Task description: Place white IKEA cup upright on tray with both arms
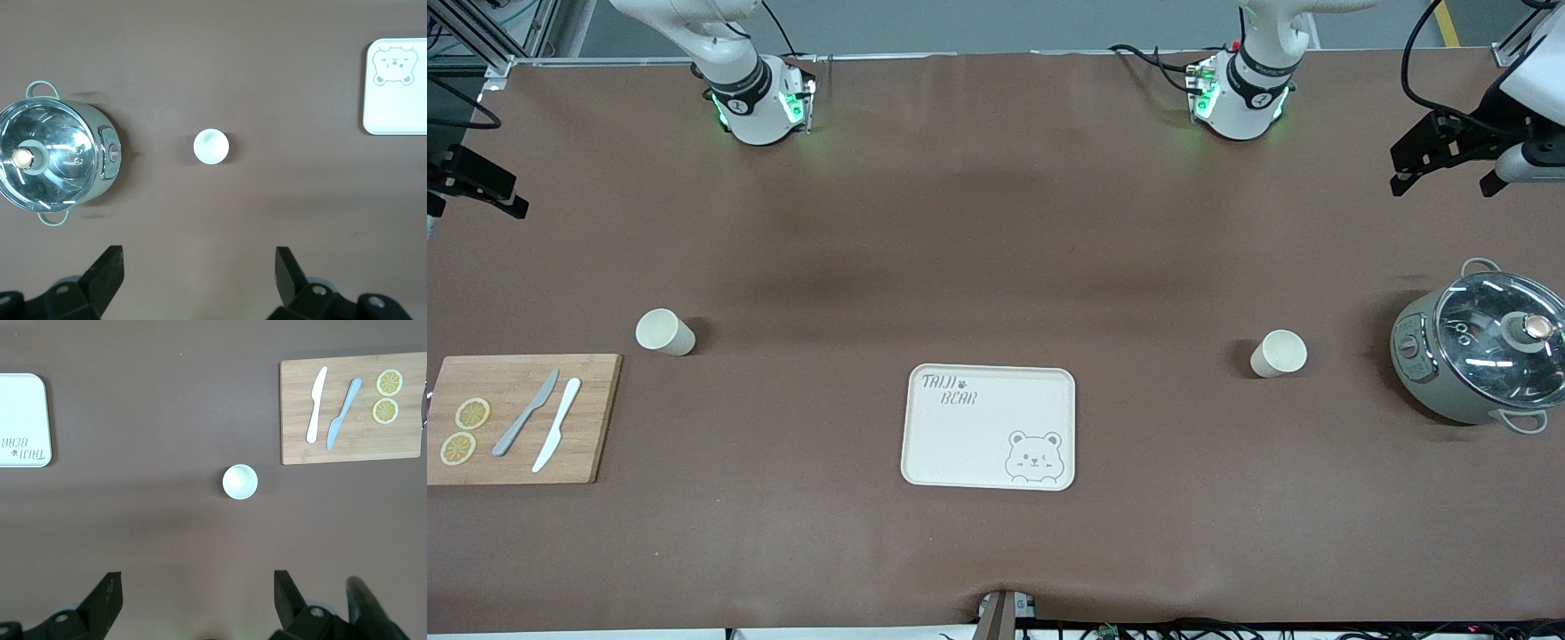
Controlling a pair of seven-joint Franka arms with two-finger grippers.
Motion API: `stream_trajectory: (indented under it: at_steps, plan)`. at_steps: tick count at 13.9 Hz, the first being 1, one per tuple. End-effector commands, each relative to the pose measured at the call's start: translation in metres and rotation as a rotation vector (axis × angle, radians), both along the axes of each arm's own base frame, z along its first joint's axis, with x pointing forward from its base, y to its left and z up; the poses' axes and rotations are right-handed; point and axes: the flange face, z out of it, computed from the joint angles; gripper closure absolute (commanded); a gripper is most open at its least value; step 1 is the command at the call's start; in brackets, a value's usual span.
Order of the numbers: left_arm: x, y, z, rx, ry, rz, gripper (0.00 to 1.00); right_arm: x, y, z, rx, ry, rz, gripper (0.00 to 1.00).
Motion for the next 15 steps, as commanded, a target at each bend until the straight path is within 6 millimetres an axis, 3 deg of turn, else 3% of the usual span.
stream_trajectory:
  at_steps: [1, 3, 6, 9, 11, 14, 15]
  plan:
    - [0.002, 0.002, 0.006, -0.018, 0.011, 0.015, 0.0, 0.001, -0.001, 0.004, 0.014, -0.003, -0.003, 0.0]
    - [0.006, 0.006, 0.003, -0.012, 0.017, 0.022, 0.0, 0.001, 0.0, 0.004, 0.013, -0.003, -0.002, 0.0]
    - [0.025, 0.013, -0.022, -0.007, 0.062, 0.037, 0.0, 0.001, 0.002, 0.004, 0.013, -0.001, -0.006, 0.0]
    - [0.062, 0.026, -0.077, -0.011, 0.093, 0.075, 0.0, 0.009, 0.005, -0.006, 0.019, 0.006, 0.006, 0.0]
    - [0.076, 0.038, -0.118, -0.015, 0.086, 0.098, 0.0, 0.013, 0.006, -0.013, 0.023, 0.018, 0.008, 0.0]
    - [0.077, 0.047, -0.201, -0.021, 0.059, 0.11, 0.0, 0.024, 0.01, -0.033, 0.021, 0.054, 0.009, 0.0]
    - [0.076, 0.061, -0.22, -0.024, 0.033, 0.131, 0.0, 0.025, 0.01, -0.037, 0.021, 0.063, 0.007, 0.0]
